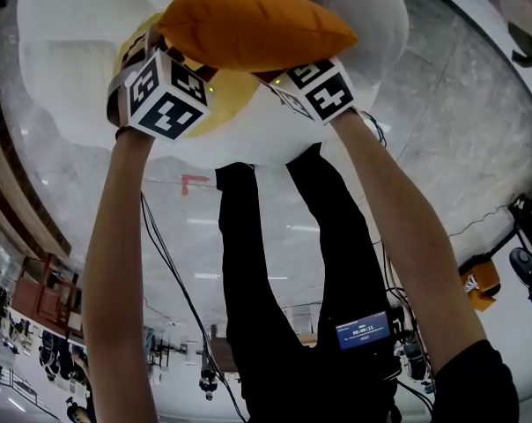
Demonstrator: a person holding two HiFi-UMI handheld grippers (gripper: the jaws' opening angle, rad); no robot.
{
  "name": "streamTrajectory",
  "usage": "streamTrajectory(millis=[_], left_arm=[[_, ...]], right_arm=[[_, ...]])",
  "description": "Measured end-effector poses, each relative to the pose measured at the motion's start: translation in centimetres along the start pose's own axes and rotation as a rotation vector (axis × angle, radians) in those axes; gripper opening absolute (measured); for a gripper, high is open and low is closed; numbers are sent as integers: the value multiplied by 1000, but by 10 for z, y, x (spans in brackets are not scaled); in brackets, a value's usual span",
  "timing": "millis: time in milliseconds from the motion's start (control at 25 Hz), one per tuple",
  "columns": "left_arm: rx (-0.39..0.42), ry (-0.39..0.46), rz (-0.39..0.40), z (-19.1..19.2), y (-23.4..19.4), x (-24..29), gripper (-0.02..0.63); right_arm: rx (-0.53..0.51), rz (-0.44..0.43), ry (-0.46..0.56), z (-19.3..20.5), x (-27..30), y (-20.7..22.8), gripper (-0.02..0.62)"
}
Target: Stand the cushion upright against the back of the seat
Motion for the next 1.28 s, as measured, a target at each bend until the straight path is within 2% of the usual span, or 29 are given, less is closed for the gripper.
streamTrajectory(millis=[440,760,1000,1280], left_arm=[[-28,-2,-6,2,-3,-5,428],[-50,-5,-51,8,-8,-8,440],[-49,-21,-84,8,-7,-12,440],[-69,-24,-82,12,-1,-16,440]], right_arm=[[1,-43,-24,-6,0,4,327],[1,-73,-37,-11,6,3,327],[26,-58,-28,-18,2,13,330],[67,18,-21,-30,0,24,339]])
Point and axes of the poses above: the fingertips, and each gripper's own axes: x forward along the fingers, y to its right, z out of its underside, the point moved 6 cm from there along -x, backward along the fingers, and after that the axes turned 2 degrees about -y, right-handed, at the moved point
